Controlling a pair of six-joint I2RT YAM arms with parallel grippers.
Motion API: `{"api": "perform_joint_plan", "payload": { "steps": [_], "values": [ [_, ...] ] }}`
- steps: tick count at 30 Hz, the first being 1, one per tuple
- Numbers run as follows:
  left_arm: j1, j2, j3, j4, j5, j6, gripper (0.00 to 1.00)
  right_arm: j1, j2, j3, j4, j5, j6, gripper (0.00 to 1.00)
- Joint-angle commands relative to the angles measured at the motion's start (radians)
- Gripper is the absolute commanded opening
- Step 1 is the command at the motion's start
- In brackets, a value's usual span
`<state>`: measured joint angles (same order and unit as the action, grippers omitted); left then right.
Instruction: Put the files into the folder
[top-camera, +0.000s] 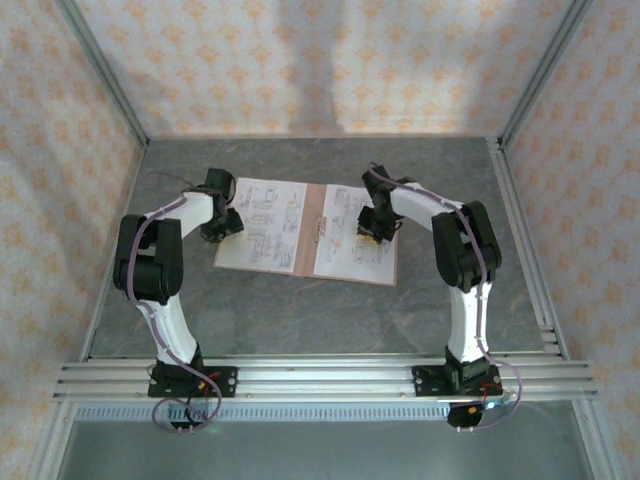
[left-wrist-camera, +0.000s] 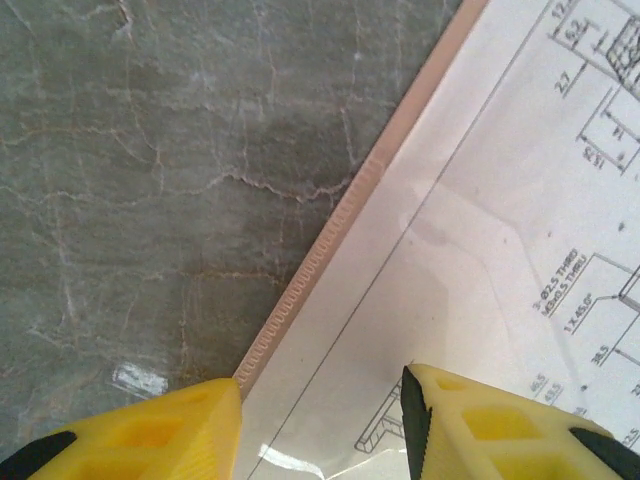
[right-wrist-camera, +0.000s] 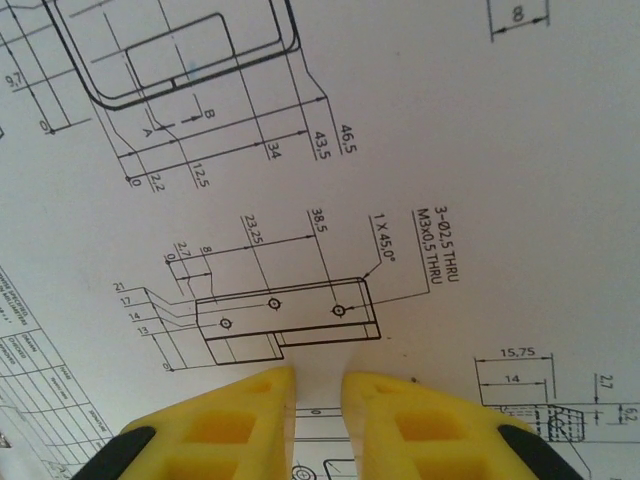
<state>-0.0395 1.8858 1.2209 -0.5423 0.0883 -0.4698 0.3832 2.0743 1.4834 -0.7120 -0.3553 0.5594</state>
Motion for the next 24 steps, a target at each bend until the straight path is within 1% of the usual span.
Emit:
{"api": "perform_joint_plan", "payload": {
  "steps": [1, 8, 12, 14, 16, 20, 22, 24],
  "values": [
    [0.001, -0.003, 0.021, -0.055, -0.077, 0.036, 0.46, -0.016, 0.127, -0.001, -0.066, 0.092, -0.055, 0.23],
    [0.008, 0.004, 0.037, -0.057, -0.093, 0.038, 0.46, -0.039, 0.189, 0.107, -0.145, 0.146, -0.129, 0.21],
    [0.008, 0.018, 0.052, -0.047, -0.045, 0.038, 0.46, -0.049, 0.212, 0.146, -0.165, 0.152, -0.155, 0.21],
    [0.009, 0.017, 0.038, -0.022, -0.016, 0.032, 0.47, -0.049, 0.225, 0.169, -0.178, 0.156, -0.165, 0.21],
    [0.013, 0.049, 0.021, 0.01, 0.015, 0.027, 0.47, -0.05, 0.234, 0.189, -0.189, 0.166, -0.175, 0.21],
    [0.018, 0.052, 0.02, 0.008, 0.015, 0.03, 0.48, -0.055, 0.242, 0.211, -0.201, 0.163, -0.181, 0.21],
    [0.02, 0.051, 0.028, -0.003, 0.006, 0.039, 0.47, -0.055, 0.246, 0.218, -0.204, 0.156, -0.183, 0.21],
    [0.02, 0.056, 0.033, -0.004, 0.013, 0.046, 0.43, -0.055, 0.248, 0.222, -0.203, 0.15, -0.182, 0.21]
  ]
}}
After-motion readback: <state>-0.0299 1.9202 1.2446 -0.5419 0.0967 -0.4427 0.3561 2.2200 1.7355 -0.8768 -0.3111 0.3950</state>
